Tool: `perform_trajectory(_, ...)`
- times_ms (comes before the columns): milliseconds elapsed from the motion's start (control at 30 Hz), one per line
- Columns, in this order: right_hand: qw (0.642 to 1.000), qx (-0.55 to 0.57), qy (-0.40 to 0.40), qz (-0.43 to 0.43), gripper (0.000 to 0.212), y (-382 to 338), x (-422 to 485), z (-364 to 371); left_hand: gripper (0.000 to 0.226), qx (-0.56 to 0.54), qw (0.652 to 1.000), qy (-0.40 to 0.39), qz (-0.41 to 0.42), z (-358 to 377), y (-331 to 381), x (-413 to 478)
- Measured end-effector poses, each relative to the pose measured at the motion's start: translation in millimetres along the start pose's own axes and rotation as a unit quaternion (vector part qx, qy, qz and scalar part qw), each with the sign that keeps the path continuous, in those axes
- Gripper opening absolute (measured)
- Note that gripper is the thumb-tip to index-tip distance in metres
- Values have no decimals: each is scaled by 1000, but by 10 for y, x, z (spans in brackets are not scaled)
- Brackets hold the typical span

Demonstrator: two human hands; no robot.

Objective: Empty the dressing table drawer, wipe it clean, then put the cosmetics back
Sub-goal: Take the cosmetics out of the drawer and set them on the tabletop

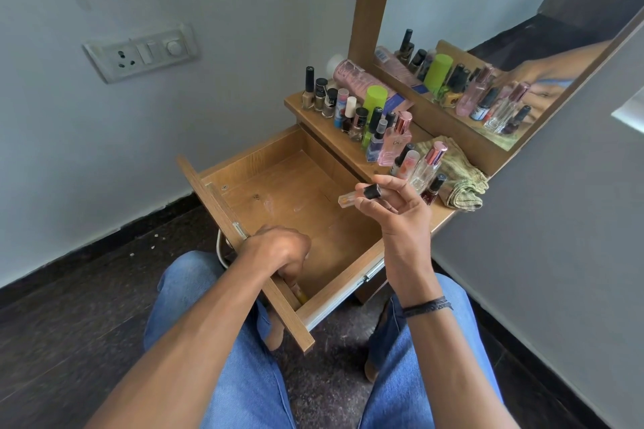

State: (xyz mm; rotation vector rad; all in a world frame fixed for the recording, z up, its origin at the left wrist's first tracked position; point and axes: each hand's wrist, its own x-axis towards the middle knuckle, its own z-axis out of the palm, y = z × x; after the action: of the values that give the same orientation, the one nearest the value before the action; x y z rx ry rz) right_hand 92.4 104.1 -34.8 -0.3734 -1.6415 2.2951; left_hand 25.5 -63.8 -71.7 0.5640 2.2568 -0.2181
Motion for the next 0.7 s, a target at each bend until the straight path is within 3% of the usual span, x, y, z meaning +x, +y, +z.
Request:
perform_trajectory(167,999,-17,18,-27,38,9,-3,-1,10,-2,1000,-14,9,19,-45,53)
perform_trajectory(267,988,-120,30,-89,31,20,-8,-12,13,-6,999,-31,23,16,-69,66)
perform_trajectory(467,903,-320,85,-273,27,115,-26,-67,1,-83,993,-43,76,-62,-173,-46)
perform_trajectory(600,876,-328,99,-339,27,131,-6,-125,4,-180,977,-1,117,-155,-400,-147)
perform_trajectory(700,870,-322,104,-358,28,161,7,-153,11,-306,931,106,166,-265,-539,-219)
